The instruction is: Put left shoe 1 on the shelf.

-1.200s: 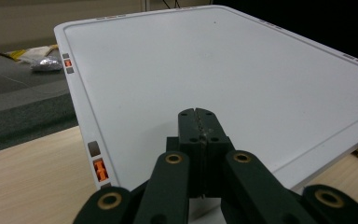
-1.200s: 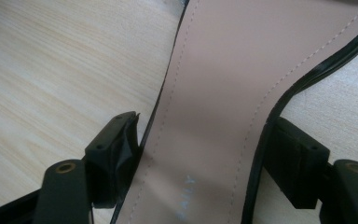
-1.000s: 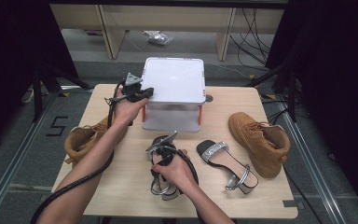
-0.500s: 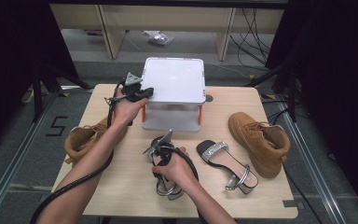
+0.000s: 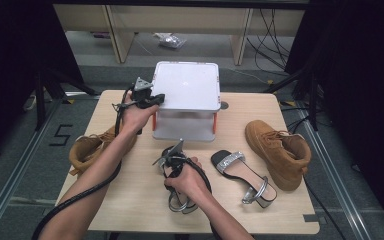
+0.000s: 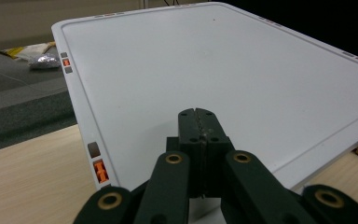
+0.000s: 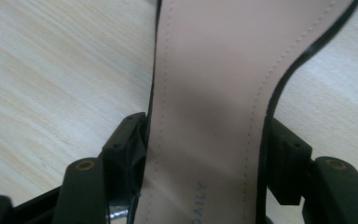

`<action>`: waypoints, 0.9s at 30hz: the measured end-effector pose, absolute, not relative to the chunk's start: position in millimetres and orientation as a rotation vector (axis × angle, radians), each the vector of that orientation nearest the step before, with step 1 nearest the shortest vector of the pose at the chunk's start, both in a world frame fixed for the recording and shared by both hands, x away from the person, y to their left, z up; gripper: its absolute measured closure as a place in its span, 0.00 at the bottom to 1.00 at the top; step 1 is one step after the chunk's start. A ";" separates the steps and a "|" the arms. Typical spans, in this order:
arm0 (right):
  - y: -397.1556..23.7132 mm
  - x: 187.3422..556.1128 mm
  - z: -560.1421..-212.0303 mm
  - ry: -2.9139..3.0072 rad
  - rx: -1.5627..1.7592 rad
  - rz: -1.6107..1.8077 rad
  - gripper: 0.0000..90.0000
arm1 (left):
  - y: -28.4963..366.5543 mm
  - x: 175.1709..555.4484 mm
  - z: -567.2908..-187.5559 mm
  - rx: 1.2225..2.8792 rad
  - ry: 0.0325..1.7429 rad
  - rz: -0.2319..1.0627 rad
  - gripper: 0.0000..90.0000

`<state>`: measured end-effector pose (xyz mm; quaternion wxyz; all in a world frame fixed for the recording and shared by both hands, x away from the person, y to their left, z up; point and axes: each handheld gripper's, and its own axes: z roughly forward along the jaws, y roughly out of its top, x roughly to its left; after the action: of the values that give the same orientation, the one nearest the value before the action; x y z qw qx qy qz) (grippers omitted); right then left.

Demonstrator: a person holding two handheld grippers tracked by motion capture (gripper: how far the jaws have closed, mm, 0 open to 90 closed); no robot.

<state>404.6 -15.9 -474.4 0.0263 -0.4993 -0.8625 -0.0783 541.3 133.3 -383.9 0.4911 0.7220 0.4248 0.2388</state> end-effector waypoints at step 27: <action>-19.4 470.1 -434.6 -2.658 -1.685 -0.544 0.48 | 133.2 542.5 -383.7 1.753 1.034 0.571 1.00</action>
<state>470.1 -19.4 -434.6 -0.0260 -0.5274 -0.8320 -0.1704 542.5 133.2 -383.7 0.4918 0.7221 0.4260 0.2351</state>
